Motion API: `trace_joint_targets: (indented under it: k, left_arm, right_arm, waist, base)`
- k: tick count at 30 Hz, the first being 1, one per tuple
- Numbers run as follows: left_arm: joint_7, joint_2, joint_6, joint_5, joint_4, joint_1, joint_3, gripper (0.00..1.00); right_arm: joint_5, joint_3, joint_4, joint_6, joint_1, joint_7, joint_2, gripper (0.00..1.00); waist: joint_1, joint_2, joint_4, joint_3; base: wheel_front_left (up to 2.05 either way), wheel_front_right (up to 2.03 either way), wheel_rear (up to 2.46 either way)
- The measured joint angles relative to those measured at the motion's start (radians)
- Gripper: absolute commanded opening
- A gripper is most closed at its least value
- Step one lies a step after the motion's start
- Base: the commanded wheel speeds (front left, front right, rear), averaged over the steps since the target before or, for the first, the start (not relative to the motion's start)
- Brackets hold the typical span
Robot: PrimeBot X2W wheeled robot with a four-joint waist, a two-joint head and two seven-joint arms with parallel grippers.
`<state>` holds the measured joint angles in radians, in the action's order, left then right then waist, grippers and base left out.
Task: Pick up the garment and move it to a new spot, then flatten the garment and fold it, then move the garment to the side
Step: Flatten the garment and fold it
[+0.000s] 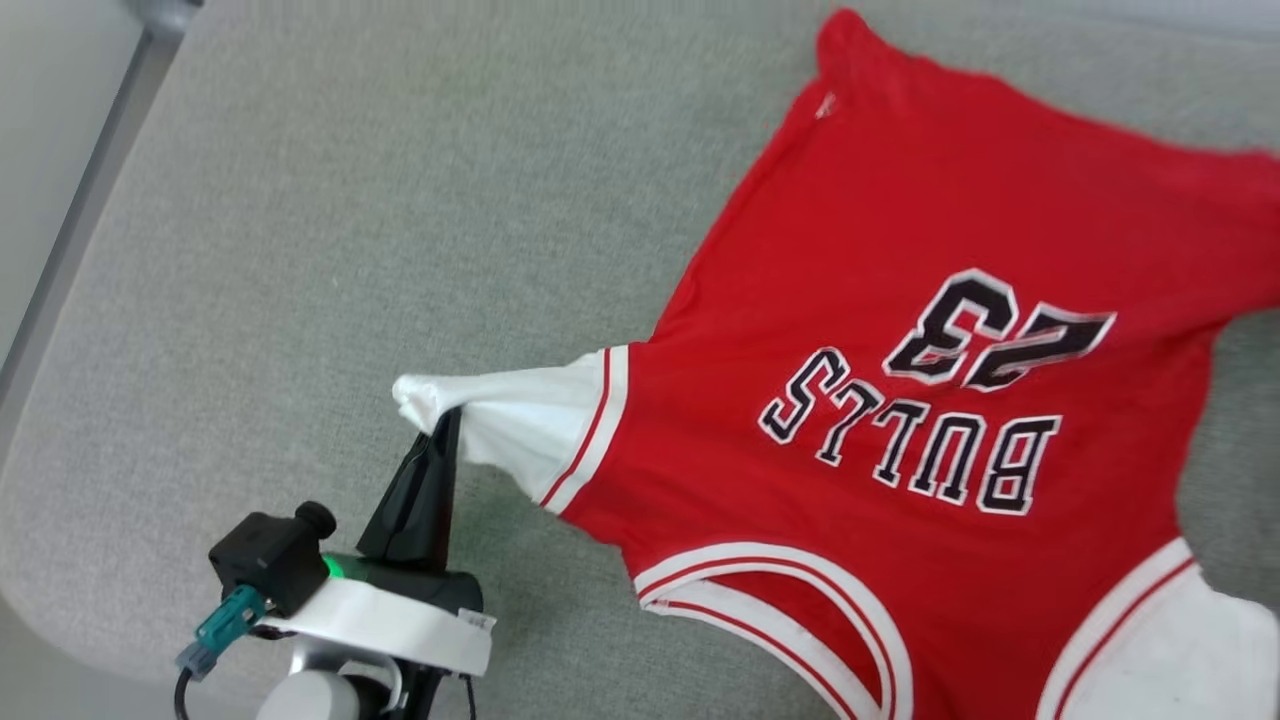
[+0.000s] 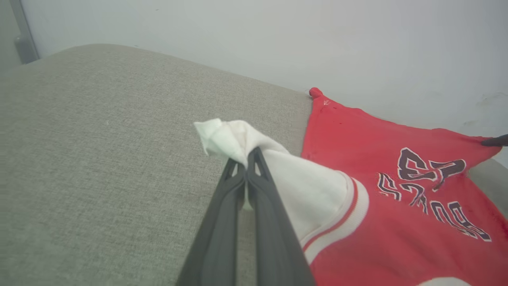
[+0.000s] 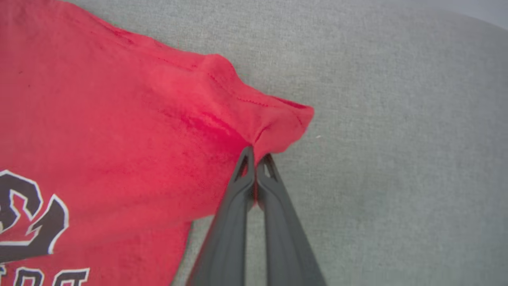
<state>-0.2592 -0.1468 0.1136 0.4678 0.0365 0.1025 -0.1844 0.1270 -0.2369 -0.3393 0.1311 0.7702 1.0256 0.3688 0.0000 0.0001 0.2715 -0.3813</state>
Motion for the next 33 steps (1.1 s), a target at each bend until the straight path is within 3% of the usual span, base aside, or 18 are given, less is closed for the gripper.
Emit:
trace_joint_targets:
  k: [6,15,21,27,28,29,30,33]
  left_arm:
    - [0.032,-0.032,-0.027,0.0,0.006,-0.048,0.021,0.0]
    - [0.101,-0.077,-0.044,-0.004,0.013,-0.128,0.019,0.0]
    - [0.126,-0.085,-0.056,0.006,0.023,-0.174,0.017,0.0]
    - [0.141,-0.08,-0.061,0.019,0.041,-0.201,0.005,0.0]
    - [0.141,-0.079,-0.061,0.019,0.043,-0.203,0.004,0.0]
    - [0.141,-0.079,-0.062,0.02,0.044,-0.203,0.004,0.0]
    - [0.141,-0.079,-0.064,0.022,0.044,-0.205,0.005,0.0]
    - [0.141,-0.074,-0.067,0.028,0.051,-0.21,0.002,0.0]
  right_arm:
    - [0.093,-0.055,0.195,0.0,-0.292,-0.011,-0.002,0.0]
    - [0.165,-0.16,0.44,0.0,-0.727,-0.11,-0.133,0.0]
    - [0.173,-0.21,0.495,0.0,-0.948,-0.164,-0.262,0.0]
    - [0.219,-0.226,0.465,0.0,-1.089,-0.256,-0.315,0.0]
    - [0.237,-0.223,0.449,0.0,-1.102,-0.272,-0.315,0.1]
    - [0.263,-0.213,0.427,0.0,-1.113,-0.294,-0.315,0.73]
    - [0.285,-0.201,0.406,0.0,-1.12,-0.319,-0.316,1.0]
    - [0.302,-0.167,0.379,0.0,-1.122,-0.416,-0.319,1.0]
  waist:
    - [-0.0001,0.0,-0.046,0.089]
    - [-0.0003,0.0,-0.123,0.202]
    - [-0.0003,0.0,-0.169,0.259]
    - [-0.0003,0.0,-0.194,0.312]
    - [-0.0003,0.0,-0.196,0.318]
    - [-0.0003,0.0,-0.198,0.322]
    - [-0.0003,0.0,-0.2,0.325]
    - [-0.0002,0.0,-0.205,0.334]
  base:
    - [0.0,0.0,0.0]
    - [0.0,0.0,0.0]
    - [0.0,0.0,0.0]
    - [0.0,0.0,0.0]
    - [0.0,0.0,0.0]
    - [0.0,0.0,0.0]
    - [0.0,0.0,0.0]
    - [0.0,0.0,0.0]
